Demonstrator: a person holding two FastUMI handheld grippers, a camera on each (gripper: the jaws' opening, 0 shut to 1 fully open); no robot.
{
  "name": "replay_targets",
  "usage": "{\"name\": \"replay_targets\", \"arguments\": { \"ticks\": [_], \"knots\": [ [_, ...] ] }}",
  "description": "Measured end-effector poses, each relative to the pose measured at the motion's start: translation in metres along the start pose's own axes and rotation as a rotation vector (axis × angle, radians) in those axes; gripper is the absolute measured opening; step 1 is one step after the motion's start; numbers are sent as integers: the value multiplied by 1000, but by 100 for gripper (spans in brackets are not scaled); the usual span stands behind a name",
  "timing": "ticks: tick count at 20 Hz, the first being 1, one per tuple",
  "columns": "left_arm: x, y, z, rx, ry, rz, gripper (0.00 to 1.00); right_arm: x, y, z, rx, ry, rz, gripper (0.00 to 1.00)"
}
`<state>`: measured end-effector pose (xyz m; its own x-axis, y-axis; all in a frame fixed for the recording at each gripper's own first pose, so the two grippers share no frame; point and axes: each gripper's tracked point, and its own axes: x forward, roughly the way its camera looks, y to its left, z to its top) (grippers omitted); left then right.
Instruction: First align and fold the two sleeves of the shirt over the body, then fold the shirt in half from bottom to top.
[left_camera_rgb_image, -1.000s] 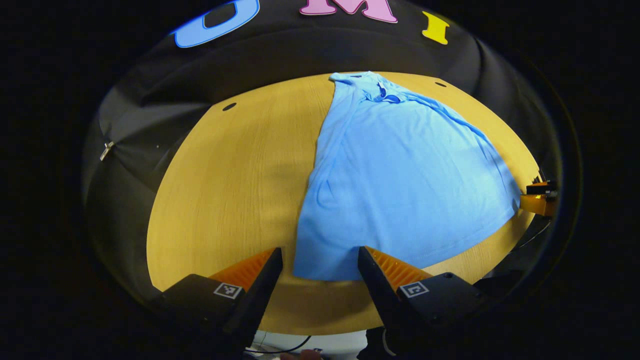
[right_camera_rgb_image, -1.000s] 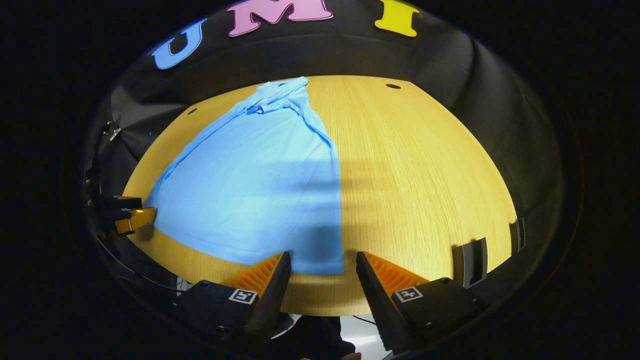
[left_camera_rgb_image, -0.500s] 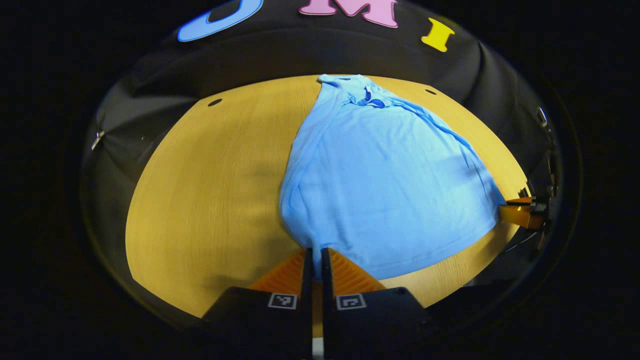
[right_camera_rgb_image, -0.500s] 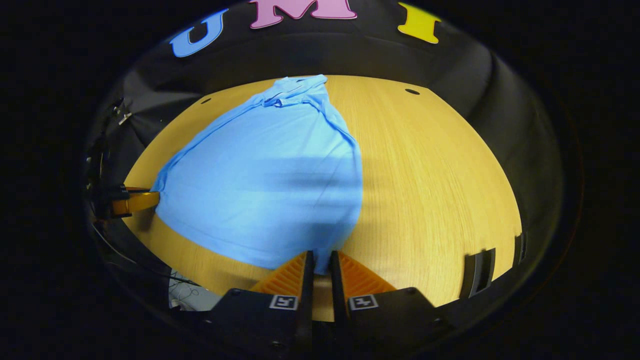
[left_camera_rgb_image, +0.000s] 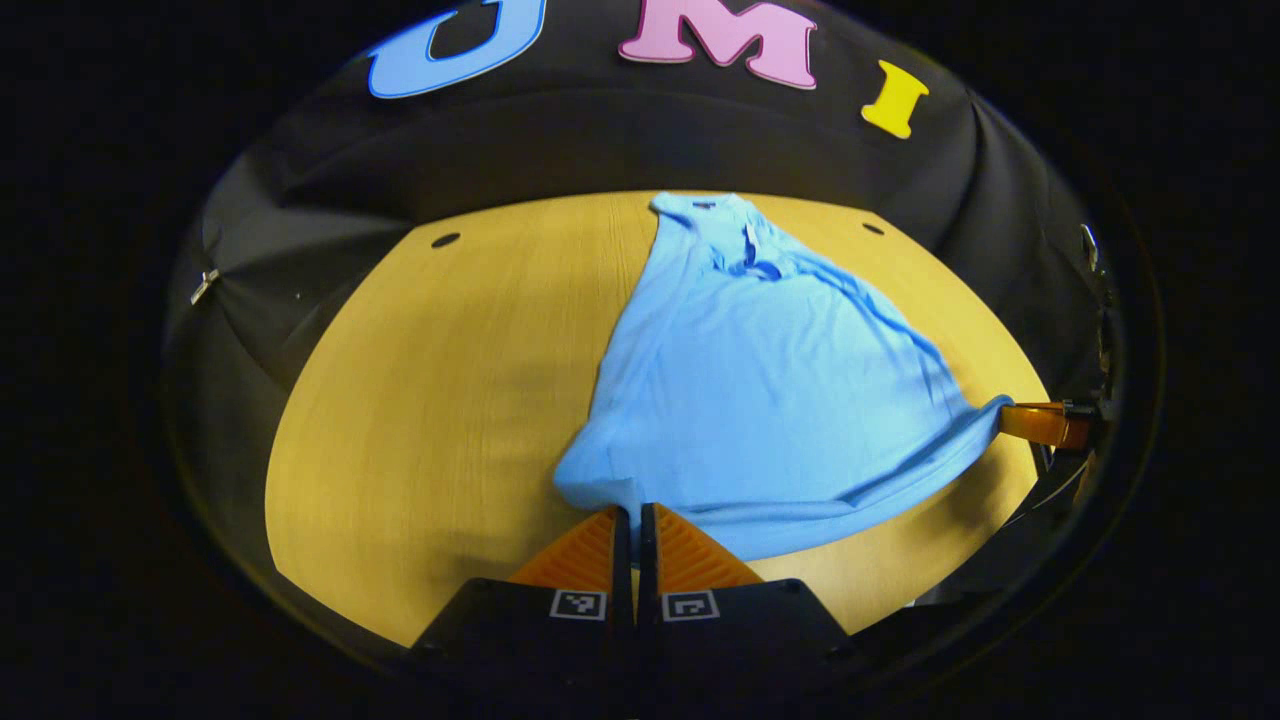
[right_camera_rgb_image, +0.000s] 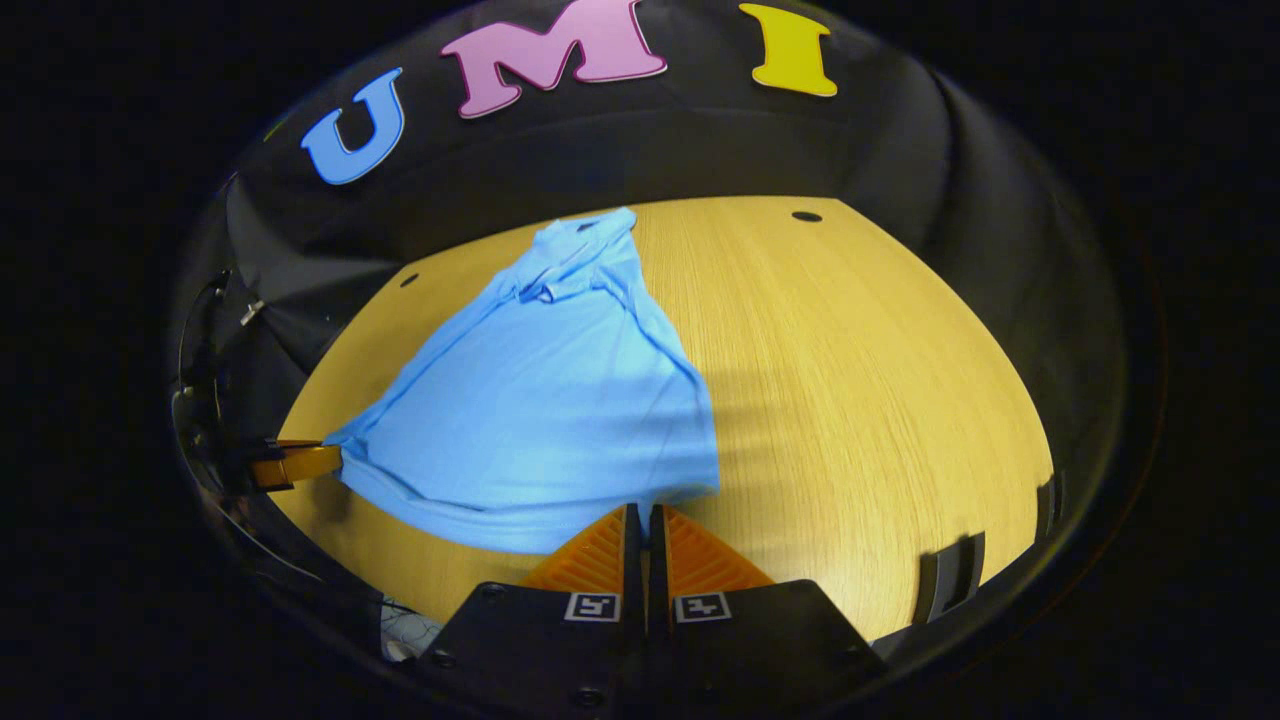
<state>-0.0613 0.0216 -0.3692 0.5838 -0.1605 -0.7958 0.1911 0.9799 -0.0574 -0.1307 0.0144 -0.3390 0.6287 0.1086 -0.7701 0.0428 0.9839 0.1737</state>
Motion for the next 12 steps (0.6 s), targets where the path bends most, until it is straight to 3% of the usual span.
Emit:
{"name": "replay_targets", "arguments": {
  "ticks": [5, 6, 7, 12],
  "knots": [
    [30, 6, 119, -54, -156, 13, 6, 42, 0, 106, 44, -141, 15, 5],
    [39, 9, 143, -52, -184, 25, 10, 52, -2, 128, 46, -166, 13, 5],
    [48, 10, 164, -52, -211, 32, 6, 62, -5, 150, 42, -192, 5, 5],
    [99, 15, 247, -46, -293, 52, 6, 115, -18, 229, 42, -272, -13, 5]
  ]
}}
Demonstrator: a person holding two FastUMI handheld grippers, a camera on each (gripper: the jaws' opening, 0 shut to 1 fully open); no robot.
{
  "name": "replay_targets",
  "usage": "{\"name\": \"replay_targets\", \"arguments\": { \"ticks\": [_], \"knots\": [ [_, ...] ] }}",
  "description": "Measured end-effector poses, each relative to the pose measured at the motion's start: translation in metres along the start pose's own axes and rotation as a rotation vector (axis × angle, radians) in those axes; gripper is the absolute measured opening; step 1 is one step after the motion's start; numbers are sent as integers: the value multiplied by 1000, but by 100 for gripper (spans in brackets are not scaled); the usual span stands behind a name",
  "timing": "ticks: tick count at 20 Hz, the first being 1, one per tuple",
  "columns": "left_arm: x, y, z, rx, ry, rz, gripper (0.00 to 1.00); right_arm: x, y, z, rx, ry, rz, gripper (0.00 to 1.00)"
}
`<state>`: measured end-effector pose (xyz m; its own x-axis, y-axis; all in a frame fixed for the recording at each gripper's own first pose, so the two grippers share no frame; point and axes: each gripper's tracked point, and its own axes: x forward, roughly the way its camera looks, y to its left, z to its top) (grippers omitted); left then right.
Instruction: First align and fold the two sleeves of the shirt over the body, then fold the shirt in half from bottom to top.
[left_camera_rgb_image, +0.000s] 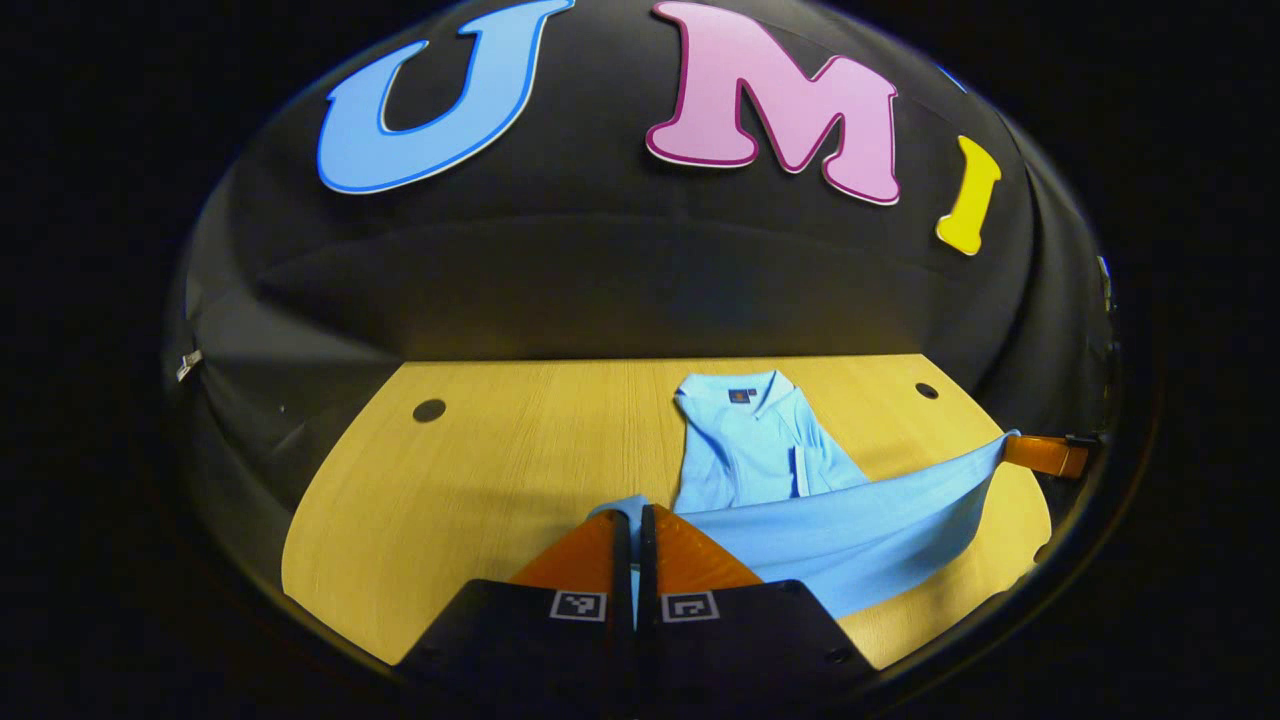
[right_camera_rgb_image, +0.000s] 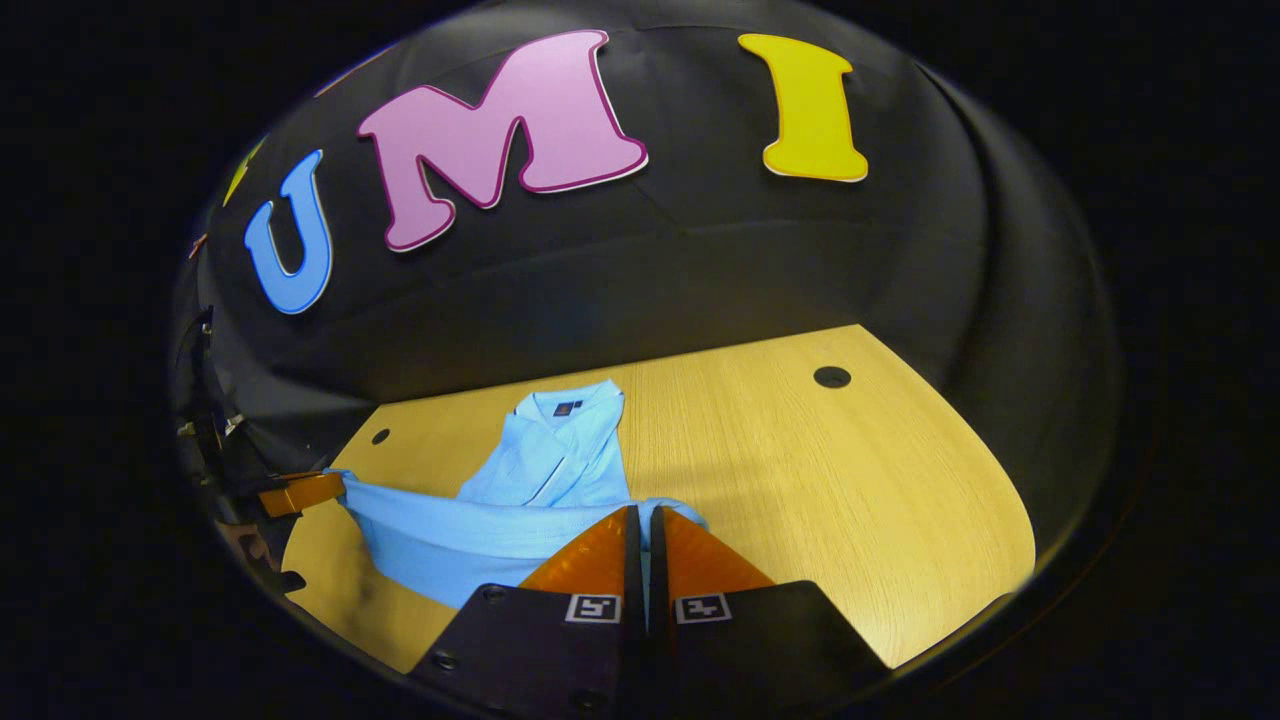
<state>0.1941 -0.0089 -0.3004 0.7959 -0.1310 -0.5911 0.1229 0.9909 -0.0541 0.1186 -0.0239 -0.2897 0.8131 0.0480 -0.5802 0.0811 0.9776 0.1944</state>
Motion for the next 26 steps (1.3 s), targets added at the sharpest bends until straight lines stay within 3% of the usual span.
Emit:
{"name": "replay_targets", "arguments": {
  "ticks": [1, 2, 12, 18, 26],
  "knots": [
    [16, 1, 10, 15, -9, 6, 1, 15, -2, 8, 4, -10, -3, 5],
    [31, 1, 21, 29, -21, 11, 6, 29, -4, 15, 7, -18, -5, 5],
    [167, 0, 83, 68, -181, 76, 6, 177, -18, 84, 10, -128, -15, 5],
    [224, 27, 79, -4, -211, 156, 5, 248, -10, 75, -53, -129, 4, 5],
    [261, 30, 65, -10, -194, 189, 6, 298, -18, 56, 2, -81, -25, 5]
  ]
}}
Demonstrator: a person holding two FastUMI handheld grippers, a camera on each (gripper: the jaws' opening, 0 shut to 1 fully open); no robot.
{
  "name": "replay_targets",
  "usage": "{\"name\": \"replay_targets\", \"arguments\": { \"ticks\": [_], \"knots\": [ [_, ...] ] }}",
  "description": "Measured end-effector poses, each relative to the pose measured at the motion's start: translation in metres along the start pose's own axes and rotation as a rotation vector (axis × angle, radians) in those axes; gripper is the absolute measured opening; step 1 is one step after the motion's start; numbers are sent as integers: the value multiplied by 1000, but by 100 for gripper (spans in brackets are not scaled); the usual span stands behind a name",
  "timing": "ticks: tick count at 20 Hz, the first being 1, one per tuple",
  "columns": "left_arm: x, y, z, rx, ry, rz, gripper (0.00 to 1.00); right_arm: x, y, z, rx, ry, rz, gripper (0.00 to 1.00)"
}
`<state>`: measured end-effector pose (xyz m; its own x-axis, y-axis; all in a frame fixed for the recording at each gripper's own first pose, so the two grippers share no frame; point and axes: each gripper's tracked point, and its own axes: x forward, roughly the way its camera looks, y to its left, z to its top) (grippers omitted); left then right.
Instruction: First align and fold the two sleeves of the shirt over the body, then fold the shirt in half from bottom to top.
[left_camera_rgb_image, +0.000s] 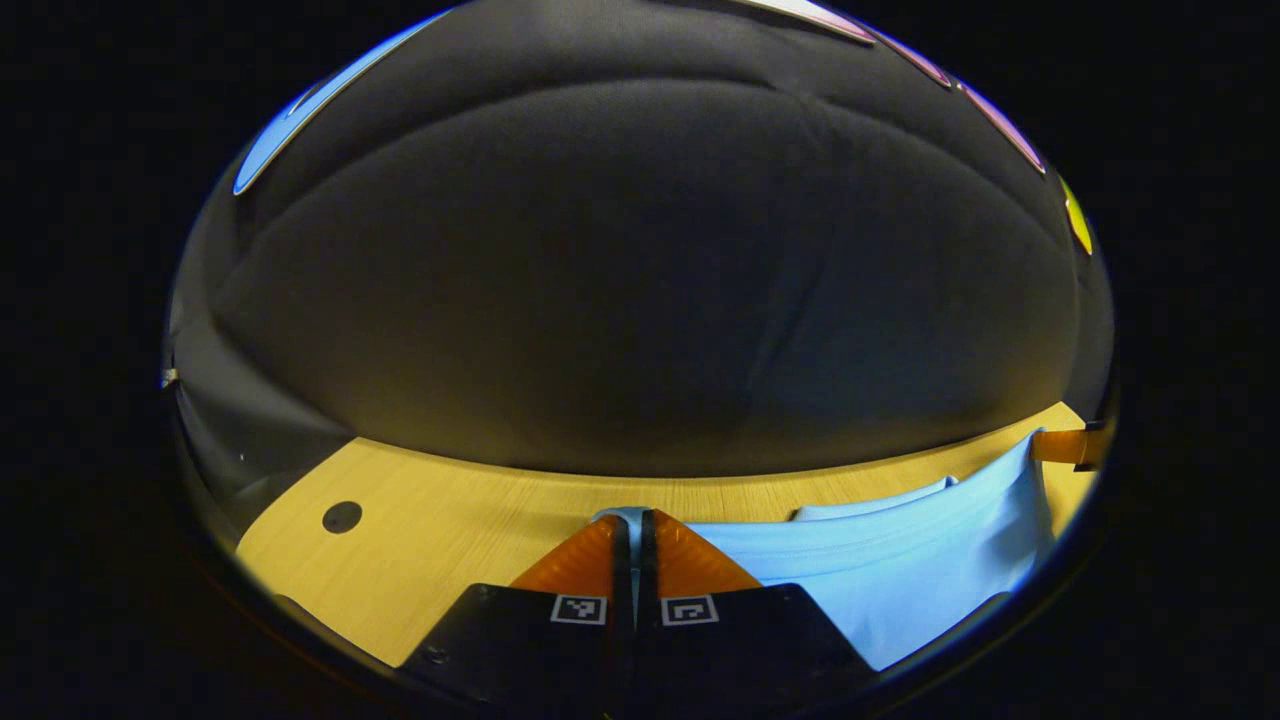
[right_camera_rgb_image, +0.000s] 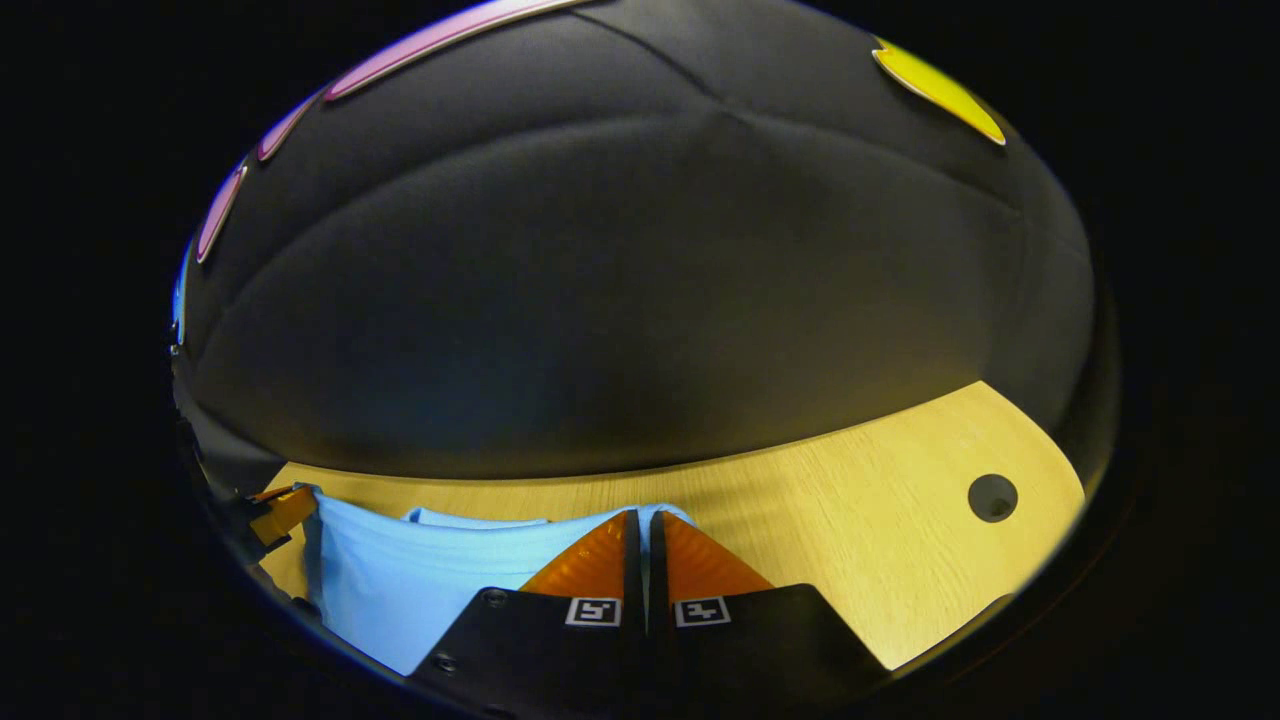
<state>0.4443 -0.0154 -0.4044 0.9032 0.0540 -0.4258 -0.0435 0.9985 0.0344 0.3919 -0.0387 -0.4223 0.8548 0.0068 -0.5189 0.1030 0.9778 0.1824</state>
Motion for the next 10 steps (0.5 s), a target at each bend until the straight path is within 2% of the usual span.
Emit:
{"name": "replay_targets", "arguments": {
  "ticks": [5, 6, 7, 8, 10],
  "knots": [
    [8, 0, -9, 1, 6, 0, 6, 9, -8, -23, -1, 47, -42, 5],
    [10, 2, -9, -3, -1, 5, 9, 10, -9, -27, 0, 59, -46, 7],
    [11, -1, -9, -14, -5, -6, 14, 11, -10, -28, 2, 64, -53, 12],
    [10, 1, -10, -26, -6, -9, 19, 11, -11, -26, 7, 57, -58, 13],
    [11, 2, -9, -34, -3, -15, 51, 13, -15, -22, 2, 43, -76, 26]
  ]
}}
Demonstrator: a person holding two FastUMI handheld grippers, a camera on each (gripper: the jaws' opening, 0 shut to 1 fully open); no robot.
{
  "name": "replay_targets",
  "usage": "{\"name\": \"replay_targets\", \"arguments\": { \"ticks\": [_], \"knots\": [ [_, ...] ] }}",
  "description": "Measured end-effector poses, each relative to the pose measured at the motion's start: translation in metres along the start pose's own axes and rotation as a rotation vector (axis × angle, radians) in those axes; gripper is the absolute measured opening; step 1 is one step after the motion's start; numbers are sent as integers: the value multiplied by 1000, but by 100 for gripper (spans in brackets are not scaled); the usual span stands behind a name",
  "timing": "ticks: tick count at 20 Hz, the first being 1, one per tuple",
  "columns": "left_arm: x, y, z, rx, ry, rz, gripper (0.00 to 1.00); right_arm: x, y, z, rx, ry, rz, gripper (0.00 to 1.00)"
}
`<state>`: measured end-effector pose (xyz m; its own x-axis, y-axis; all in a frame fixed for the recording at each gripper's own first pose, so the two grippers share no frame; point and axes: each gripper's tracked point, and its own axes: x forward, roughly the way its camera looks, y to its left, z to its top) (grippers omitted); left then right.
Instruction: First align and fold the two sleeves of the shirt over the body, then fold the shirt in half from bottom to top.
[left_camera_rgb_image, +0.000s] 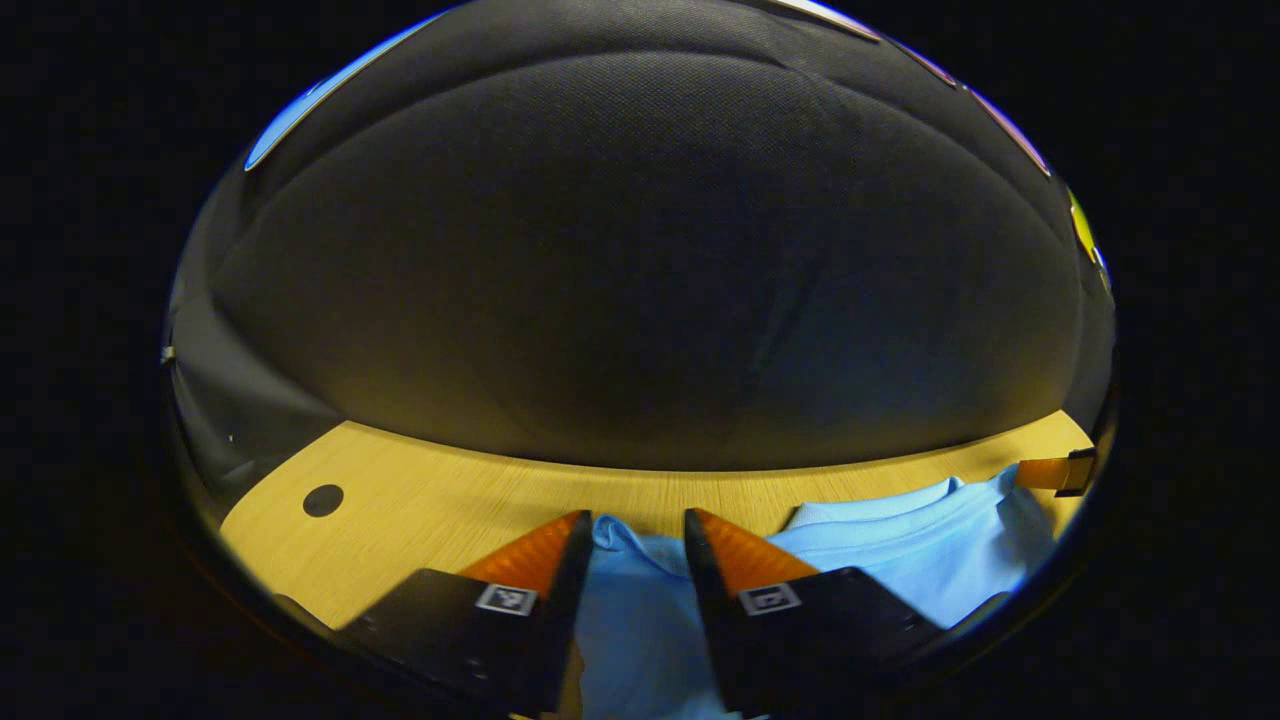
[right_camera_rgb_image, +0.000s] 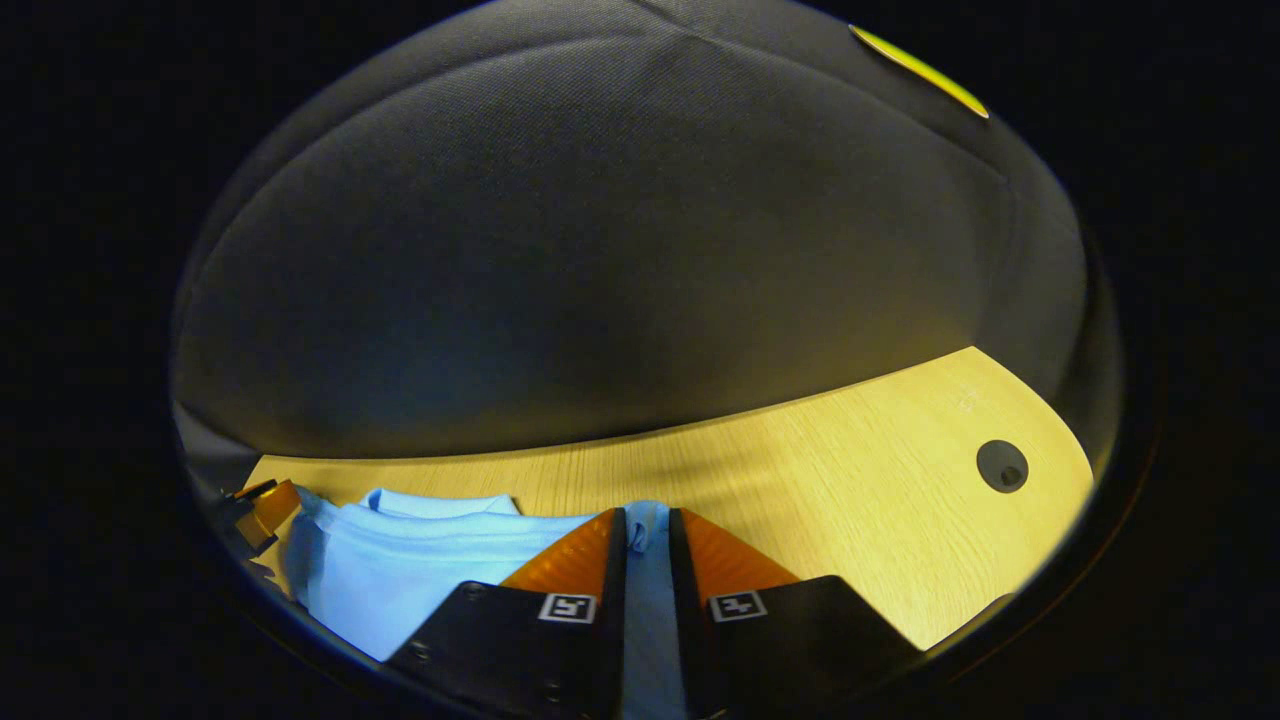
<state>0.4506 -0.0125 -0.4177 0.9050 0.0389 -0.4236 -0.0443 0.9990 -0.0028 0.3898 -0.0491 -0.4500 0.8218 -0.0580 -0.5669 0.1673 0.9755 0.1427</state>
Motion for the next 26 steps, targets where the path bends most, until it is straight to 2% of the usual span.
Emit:
{"name": "replay_targets", "arguments": {
  "ticks": [2, 3, 4, 5, 6, 7, 10, 12, 16, 20, 23, 26],
  "knots": [
    [-1, 2, -1, 12, 7, 3, 83, -2, -1, 2, -4, -9, 0, 37],
    [-4, 1, -2, 17, 11, 6, 86, -3, 2, 2, 2, -7, 13, 49],
    [-5, -1, -2, 18, 15, 4, 87, -4, 6, 2, 10, -5, 29, 46],
    [-5, -4, -3, 10, 20, -6, 88, -5, 11, 2, 19, -8, 48, 60],
    [-6, -7, -2, 1, 19, -13, 94, -9, 11, 7, 20, -18, 51, 75],
    [-9, -6, 1, -6, 13, -13, 96, -12, 9, 13, 20, -39, 52, 89],
    [-23, -4, 19, 1, -26, -2, 96, -29, 9, 30, 24, -97, 60, 88],
    [-39, -4, 35, 41, -79, 4, 96, -48, 9, 42, 10, -140, 68, 88],
    [-102, -13, 57, 110, -165, -18, 96, -97, 10, 59, -33, -216, 89, 88],
    [-184, -19, 70, 108, -212, -34, 99, -171, 18, 66, -57, -274, 133, 88],
    [-256, -19, 87, 42, -248, -46, 99, -241, 21, 72, -76, -315, 146, 88],
    [-338, -13, 107, -28, -286, -46, 99, -314, 27, 80, -151, -367, 178, 88]
  ]
}}
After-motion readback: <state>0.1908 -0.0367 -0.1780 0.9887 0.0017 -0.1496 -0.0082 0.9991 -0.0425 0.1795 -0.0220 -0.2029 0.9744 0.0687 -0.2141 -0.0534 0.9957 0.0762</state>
